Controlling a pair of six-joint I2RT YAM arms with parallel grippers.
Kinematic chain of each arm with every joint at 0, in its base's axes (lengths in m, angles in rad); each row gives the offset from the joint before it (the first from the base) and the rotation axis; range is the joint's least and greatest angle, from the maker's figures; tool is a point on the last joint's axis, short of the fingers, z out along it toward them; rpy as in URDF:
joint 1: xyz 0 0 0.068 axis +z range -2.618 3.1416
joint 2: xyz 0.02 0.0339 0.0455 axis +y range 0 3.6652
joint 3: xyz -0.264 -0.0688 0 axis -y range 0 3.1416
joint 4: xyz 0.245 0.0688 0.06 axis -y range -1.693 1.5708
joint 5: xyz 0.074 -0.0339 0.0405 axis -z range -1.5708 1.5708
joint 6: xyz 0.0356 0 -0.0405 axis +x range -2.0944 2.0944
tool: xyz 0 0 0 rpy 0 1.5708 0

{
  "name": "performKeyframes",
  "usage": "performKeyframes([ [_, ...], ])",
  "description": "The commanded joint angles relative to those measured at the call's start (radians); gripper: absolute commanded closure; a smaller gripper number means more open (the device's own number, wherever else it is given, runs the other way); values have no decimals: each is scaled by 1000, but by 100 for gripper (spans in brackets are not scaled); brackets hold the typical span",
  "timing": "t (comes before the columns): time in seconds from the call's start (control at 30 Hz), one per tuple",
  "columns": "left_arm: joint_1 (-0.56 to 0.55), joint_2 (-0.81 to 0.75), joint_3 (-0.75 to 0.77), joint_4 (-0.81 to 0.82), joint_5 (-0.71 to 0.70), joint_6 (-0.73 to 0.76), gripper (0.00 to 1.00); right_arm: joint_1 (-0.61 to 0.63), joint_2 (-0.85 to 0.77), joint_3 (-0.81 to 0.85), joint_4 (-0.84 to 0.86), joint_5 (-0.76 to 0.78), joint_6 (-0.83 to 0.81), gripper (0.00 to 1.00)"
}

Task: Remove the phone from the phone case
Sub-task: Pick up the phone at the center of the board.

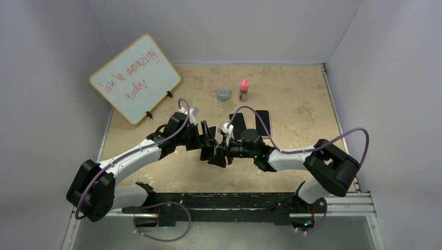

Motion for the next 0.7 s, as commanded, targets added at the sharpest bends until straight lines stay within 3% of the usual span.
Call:
performKeyframes([
  [0.0, -3, -64, -35, 84, 129, -62, 86, -7, 14, -11, 135, 41, 12, 52],
  [0.13, 3, -88, -40, 56, 146, -69, 86, -7, 21, -18, 146, 38, -2, 66],
  [0.4, 52, -59, -34, 32, 251, -41, 86, -9, 6, -30, 164, 3, -72, 80],
  [0.53, 52, -23, -23, 29, 281, -18, 86, -9, -6, -13, 157, -32, -109, 80],
  [0.67, 52, -8, -10, 10, 265, 0, 86, -8, -8, 19, 127, -54, -147, 66],
])
